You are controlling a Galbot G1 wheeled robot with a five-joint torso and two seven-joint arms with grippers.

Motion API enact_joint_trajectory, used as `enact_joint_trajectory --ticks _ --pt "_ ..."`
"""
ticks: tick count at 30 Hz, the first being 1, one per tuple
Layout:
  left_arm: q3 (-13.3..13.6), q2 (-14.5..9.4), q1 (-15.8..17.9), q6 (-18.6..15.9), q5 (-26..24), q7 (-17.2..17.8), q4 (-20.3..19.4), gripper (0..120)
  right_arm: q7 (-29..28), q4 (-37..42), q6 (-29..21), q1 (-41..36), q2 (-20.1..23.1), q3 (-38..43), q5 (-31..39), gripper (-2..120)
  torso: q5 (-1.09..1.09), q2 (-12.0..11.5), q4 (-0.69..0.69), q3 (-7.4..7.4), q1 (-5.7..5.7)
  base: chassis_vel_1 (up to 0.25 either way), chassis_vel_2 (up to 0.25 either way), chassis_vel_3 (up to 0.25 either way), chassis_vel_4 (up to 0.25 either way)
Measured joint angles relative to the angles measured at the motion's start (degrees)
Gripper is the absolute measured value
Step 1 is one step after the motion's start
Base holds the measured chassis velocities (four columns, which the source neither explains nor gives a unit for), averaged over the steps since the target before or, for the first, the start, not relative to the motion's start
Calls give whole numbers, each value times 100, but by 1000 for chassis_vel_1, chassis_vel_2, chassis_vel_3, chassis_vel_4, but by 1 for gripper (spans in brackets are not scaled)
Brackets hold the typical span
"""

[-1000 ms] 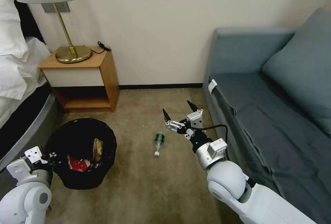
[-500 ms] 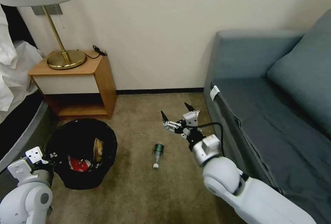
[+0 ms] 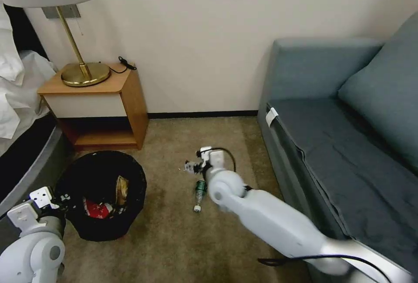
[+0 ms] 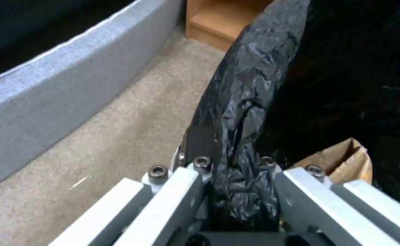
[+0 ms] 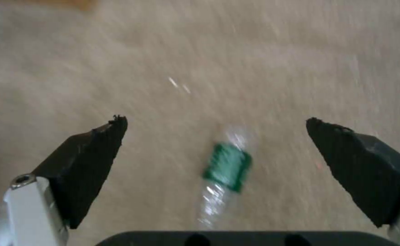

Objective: Pick up the trash bin, then pick up the garbage on the floor and place it into the trash bin.

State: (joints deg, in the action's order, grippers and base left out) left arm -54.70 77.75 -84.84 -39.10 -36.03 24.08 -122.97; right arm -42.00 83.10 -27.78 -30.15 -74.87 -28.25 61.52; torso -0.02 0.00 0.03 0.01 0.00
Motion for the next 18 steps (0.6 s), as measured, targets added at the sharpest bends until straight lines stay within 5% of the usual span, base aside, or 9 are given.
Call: enact_joint_trajectory --ticks 10,18 --pt "-26 64 -96 1 79 1 -78 3 216 -2339 94 37 -709 -321 -390 100 1 0 -3 0 0 0 0 0 0" --pt "-58 100 -155 28 123 -2 -83 3 605 -3024 309 99 -1118 -393 -658 100 1 0 -3 0 0 0 0 0 0"
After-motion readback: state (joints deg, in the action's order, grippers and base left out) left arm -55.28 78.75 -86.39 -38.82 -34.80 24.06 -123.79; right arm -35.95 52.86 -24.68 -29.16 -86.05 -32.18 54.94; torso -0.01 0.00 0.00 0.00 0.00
